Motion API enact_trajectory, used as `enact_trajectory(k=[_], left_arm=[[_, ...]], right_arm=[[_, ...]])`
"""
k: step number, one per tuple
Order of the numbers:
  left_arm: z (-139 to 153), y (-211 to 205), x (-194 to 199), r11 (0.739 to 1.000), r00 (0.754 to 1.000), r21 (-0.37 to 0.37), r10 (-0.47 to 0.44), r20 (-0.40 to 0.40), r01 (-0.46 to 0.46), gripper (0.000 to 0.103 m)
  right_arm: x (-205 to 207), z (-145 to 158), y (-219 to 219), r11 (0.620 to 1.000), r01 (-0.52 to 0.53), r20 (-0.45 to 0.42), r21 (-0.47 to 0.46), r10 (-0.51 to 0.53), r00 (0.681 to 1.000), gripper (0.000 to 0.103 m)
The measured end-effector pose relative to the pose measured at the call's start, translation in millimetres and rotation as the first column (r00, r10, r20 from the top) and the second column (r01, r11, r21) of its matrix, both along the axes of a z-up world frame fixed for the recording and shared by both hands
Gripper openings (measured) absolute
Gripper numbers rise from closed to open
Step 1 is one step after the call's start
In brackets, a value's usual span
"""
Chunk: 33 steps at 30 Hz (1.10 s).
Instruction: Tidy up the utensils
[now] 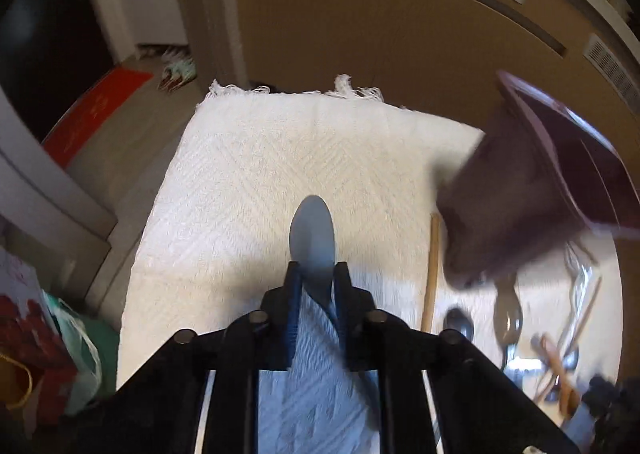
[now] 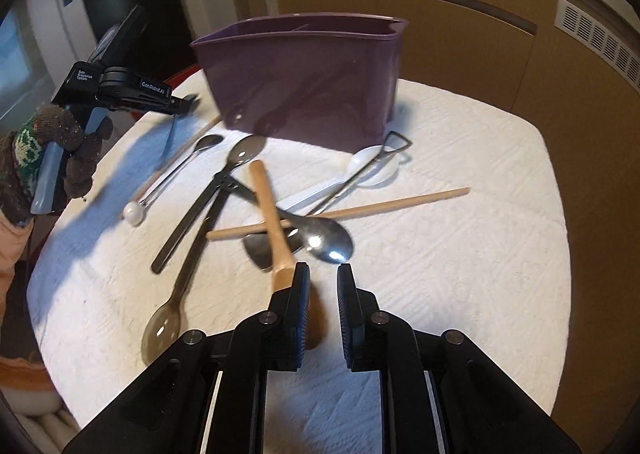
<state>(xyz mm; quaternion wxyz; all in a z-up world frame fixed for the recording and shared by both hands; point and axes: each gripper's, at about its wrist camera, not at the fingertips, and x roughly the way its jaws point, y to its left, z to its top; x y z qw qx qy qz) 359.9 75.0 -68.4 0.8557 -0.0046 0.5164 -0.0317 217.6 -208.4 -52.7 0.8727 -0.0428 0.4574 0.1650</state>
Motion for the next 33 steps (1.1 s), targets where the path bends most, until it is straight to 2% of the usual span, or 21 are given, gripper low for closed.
enact_trajectory(k=[3,6,8,9,11,14,17,18,19,21,31,33], left_arm=[[1.7,0.9,-22.9,0.997,0.997,0.027,-0.079,0.024,0.079,0.005],[-2.8,-6.0,-28.5,0.986,0.990,0.099,-0.136,0.028,0.132,0.006],[-10.9,-8.7,-19.5,0.988,0.993,0.101,-0.121,-0.007,0.121,0.010],[-16.7,-5.1,-13.3,0.990,0.993,0.084,-0.112,-0.028,0.114,0.019],[-19.5,-6.1,-5.0,0.993,0.996,0.078,-0.081,-0.028,0.083,0.022],[-19.6,-7.5,4.8,0.997,0.998,0.055,-0.055,-0.024,0.056,0.022],[-19.2,-12.4,6.9,0.994,0.997,0.082,-0.077,0.016,0.075,0.020],[-19.1,-13.2,4.5,0.993,0.996,0.087,-0.088,0.036,0.084,0.016],[-18.5,-13.6,0.9,0.992,0.994,0.086,-0.098,0.050,0.094,0.007],[-16.4,-14.0,-11.6,0.990,0.989,0.074,-0.125,0.073,0.120,0.005],[3.1,-10.3,-99.8,0.968,0.960,-0.006,-0.249,0.129,0.252,0.005],[9.8,-11.3,-112.7,0.963,0.955,-0.026,-0.264,0.138,0.270,0.005]], right_arm=[[-5.9,1.2,11.8,0.998,-0.057,0.009,-0.013,0.057,0.998,0.018],[-5.6,3.0,26.1,0.995,-0.096,0.007,-0.025,0.096,0.995,0.018],[-2.8,3.5,34.3,0.994,-0.105,0.004,-0.034,0.105,0.994,0.018],[-1.1,3.3,37.9,0.994,-0.105,0.001,-0.040,0.105,0.994,0.018],[0.6,2.3,42.8,0.994,-0.100,-0.005,-0.050,0.099,0.995,0.018],[-1.5,1.1,43.3,0.994,-0.096,-0.010,-0.056,0.095,0.995,0.018],[-1.0,0.3,40.0,0.994,-0.097,-0.007,-0.049,0.096,0.995,0.018],[0.0,0.2,39.1,0.994,-0.096,-0.006,-0.043,0.096,0.995,0.018],[1.7,-0.3,39.0,0.995,-0.096,-0.006,-0.038,0.096,0.995,0.018],[5.3,-0.1,38.9,0.995,-0.099,-0.009,-0.027,0.099,0.995,0.018],[58.6,-15.2,63.0,0.997,-0.079,-0.007,-0.009,0.079,0.997,0.018],[62.2,-14.0,66.0,0.997,-0.074,-0.018,-0.010,0.074,0.997,0.013]])
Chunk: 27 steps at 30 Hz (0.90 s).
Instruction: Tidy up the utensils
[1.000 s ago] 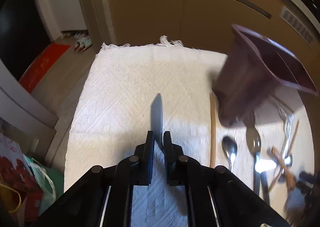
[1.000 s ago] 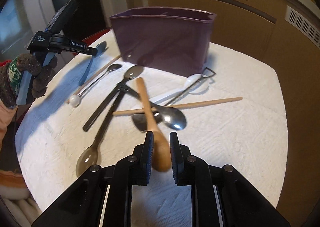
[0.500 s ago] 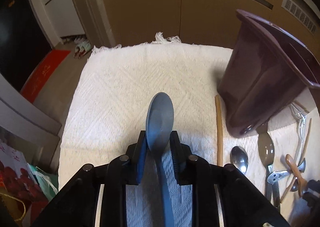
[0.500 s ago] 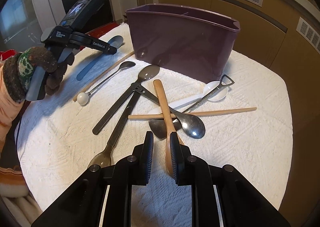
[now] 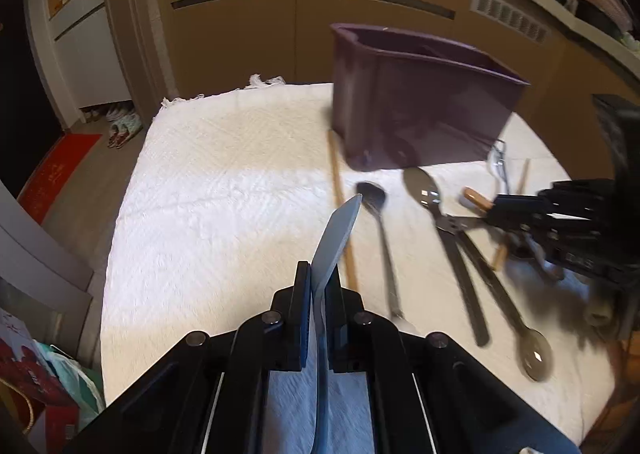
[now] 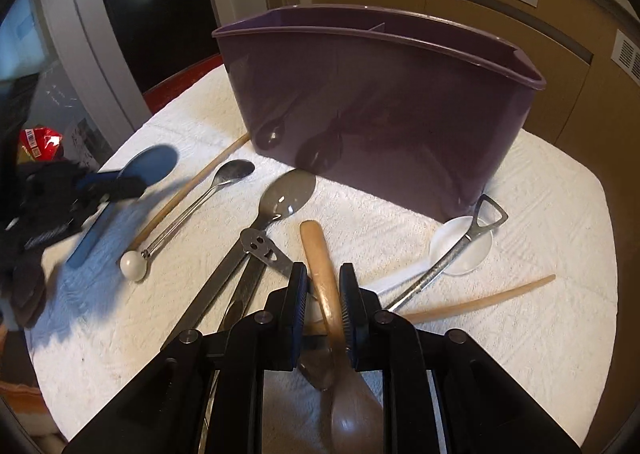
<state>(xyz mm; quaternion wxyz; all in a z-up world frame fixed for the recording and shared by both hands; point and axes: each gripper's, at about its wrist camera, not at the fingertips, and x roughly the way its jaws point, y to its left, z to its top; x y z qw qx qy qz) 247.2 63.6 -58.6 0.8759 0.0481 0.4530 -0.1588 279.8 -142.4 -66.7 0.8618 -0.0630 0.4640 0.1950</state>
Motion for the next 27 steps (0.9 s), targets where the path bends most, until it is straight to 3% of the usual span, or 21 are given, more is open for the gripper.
enact_trajectory(k=[5,13,19,27], left_arm=[[23.8,-3.4,-23.2,0.998,0.999,-0.049,-0.026,0.039,0.028,0.005],[91.8,-28.3,-48.2,0.990,0.976,-0.096,-0.085,0.202,0.106,0.005],[150.6,-49.1,-43.0,0.983,0.936,-0.127,-0.085,0.341,0.135,0.005],[202.4,-66.9,21.7,0.966,0.901,-0.227,-0.012,0.434,0.122,0.005]], right_arm=[[-19.4,14.2,3.5,1.000,-0.018,0.010,0.003,0.018,1.000,0.012],[-72.3,92.2,-22.1,0.996,0.046,0.168,0.080,-0.059,0.984,0.012],[-90.4,164.1,-27.9,0.994,0.058,0.344,0.095,-0.088,0.935,0.012],[-52.8,227.2,-31.3,0.991,0.058,0.523,0.122,-0.114,0.845,0.012]])
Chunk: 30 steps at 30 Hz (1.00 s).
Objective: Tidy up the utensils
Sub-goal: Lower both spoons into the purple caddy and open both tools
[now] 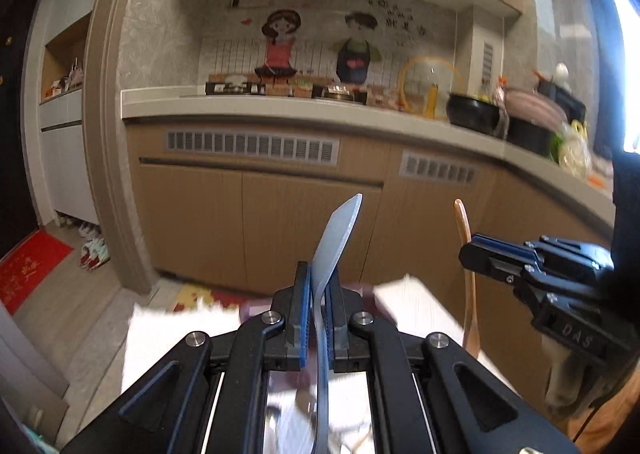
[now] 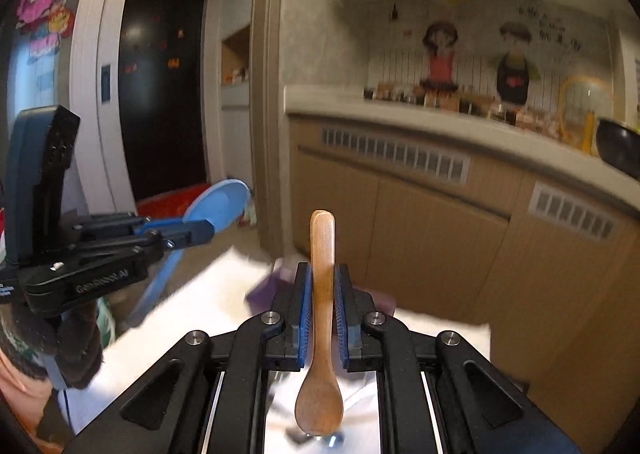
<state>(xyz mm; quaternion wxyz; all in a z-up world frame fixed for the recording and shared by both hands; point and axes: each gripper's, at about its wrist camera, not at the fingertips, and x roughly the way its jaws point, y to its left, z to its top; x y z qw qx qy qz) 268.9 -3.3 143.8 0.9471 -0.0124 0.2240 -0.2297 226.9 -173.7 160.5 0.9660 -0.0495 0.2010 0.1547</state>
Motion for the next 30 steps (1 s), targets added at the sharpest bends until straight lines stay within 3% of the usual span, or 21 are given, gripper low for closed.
enact_trajectory(k=[7,10,12,15,21,24,28,30], left_arm=[[-10.9,-21.2,72.2,0.995,0.999,-0.097,-0.039,-0.018,0.037,0.005],[-28.9,-20.2,91.0,0.983,0.999,-0.177,-0.036,0.035,0.042,0.005],[-46.5,-19.1,95.4,0.981,0.998,-0.193,-0.007,0.070,0.021,0.005],[-68.2,-24.6,97.9,0.988,0.991,-0.152,0.044,0.128,-0.024,0.005],[-98.4,-34.3,97.3,0.997,0.988,-0.065,0.050,0.146,-0.041,0.005],[-114.5,-37.4,101.0,0.998,0.993,-0.031,0.049,0.106,-0.046,0.005],[-129.6,-37.8,103.2,0.998,0.998,0.002,0.059,0.010,-0.060,0.005],[-135.7,-38.6,104.4,0.998,0.997,0.033,0.057,-0.054,-0.056,0.011]], right_arm=[[70.7,7.8,-8.8,0.999,0.003,0.060,0.050,-0.006,0.998,0.012],[94.9,-3.4,-13.8,0.998,-0.003,0.095,0.056,-0.002,0.996,0.012],[107.7,-17.6,-17.7,0.998,0.004,0.105,0.062,-0.010,0.994,0.012],[122.4,-43.9,-20.6,0.998,0.012,0.110,0.061,-0.019,0.994,0.012],[131.1,-93.4,-12.0,0.999,0.031,0.076,0.024,-0.033,0.997,0.012],[130.3,-114.0,-4.5,0.999,0.034,0.059,-0.015,-0.033,0.998,0.012],[133.0,-136.0,-0.9,0.999,0.025,-0.025,-0.025,-0.026,0.999,0.012],[131.7,-143.3,-1.8,1.000,0.024,-0.069,-0.013,-0.025,0.997,0.012]])
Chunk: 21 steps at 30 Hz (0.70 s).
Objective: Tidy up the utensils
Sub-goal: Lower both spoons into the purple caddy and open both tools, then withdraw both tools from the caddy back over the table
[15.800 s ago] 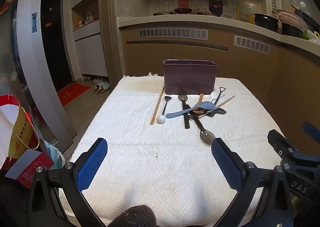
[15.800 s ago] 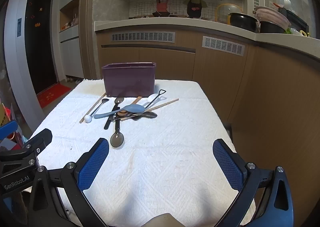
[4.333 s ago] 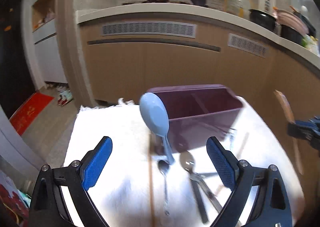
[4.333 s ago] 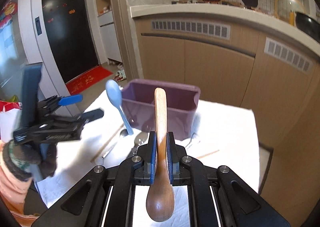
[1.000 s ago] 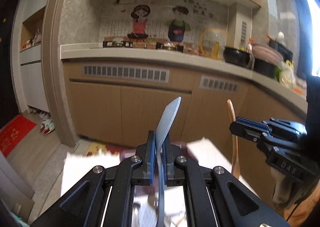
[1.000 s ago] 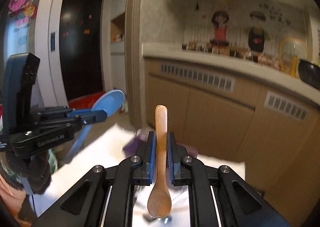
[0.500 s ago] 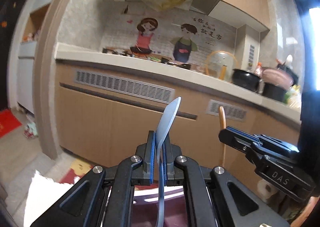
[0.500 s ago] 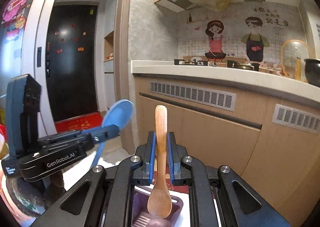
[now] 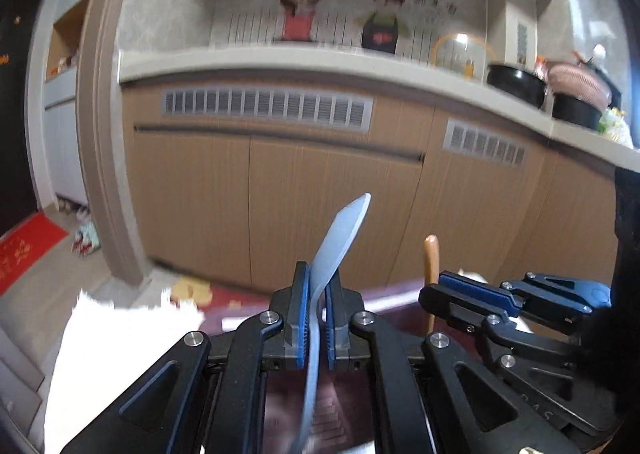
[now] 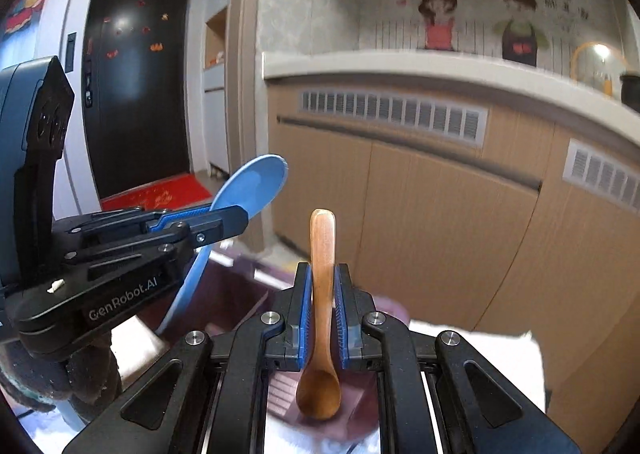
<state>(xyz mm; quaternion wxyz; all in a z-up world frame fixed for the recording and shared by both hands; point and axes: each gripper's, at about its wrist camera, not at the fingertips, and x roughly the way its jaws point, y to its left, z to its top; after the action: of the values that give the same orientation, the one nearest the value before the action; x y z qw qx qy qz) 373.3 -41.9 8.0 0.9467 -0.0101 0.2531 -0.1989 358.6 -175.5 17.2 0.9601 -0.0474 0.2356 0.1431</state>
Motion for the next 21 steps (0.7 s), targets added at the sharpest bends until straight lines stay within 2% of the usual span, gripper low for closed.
enact_trajectory(k=[1,3,5,7,9,12,16,18,21], left_arm=[[-3.1,-0.2,0.7,1.000,0.999,0.017,0.004,-0.032,-0.004,0.025],[-8.4,1.3,1.4,0.999,0.996,0.034,0.008,-0.089,-0.005,0.046],[-6.8,4.5,-2.0,0.999,0.993,0.032,0.019,-0.116,-0.016,0.050],[2.2,10.9,-7.7,0.999,0.990,0.022,0.027,-0.141,-0.024,0.056],[14.0,17.3,-15.3,0.999,0.986,0.023,0.037,-0.165,-0.033,0.063],[37.8,32.7,-38.3,0.998,0.982,0.027,0.059,-0.181,-0.055,0.068],[58.4,54.6,-79.5,0.996,0.976,0.060,0.071,-0.206,-0.060,0.092],[55.5,62.2,-97.3,0.994,0.967,0.093,0.082,-0.240,-0.061,0.095],[37.7,68.1,-121.2,0.990,0.955,0.132,0.086,-0.283,-0.050,0.095]], right_arm=[[-0.5,-3.0,-0.4,1.000,-0.007,-0.026,0.003,0.007,1.000,0.012],[-2.8,-7.1,-0.6,1.000,-0.004,-0.062,0.003,0.004,0.998,0.013],[-5.1,-8.3,-1.1,1.000,0.001,-0.103,0.003,-0.001,0.995,0.014],[-10.2,-4.3,-2.9,1.000,0.014,-0.129,0.002,-0.014,0.992,0.020],[-20.3,6.3,-4.0,0.999,0.035,-0.135,0.004,-0.034,0.990,0.037],[-46.5,30.1,-8.2,0.998,0.067,-0.105,-0.011,-0.068,0.992,0.059],[-90.8,64.4,-8.1,0.995,0.093,-0.090,-0.028,-0.096,0.991,0.066],[-111.4,74.9,-7.4,0.995,0.100,-0.097,-0.025,-0.102,0.990,0.077],[-144.1,75.1,-1.0,0.996,0.086,-0.122,-0.034,-0.089,0.989,0.081]])
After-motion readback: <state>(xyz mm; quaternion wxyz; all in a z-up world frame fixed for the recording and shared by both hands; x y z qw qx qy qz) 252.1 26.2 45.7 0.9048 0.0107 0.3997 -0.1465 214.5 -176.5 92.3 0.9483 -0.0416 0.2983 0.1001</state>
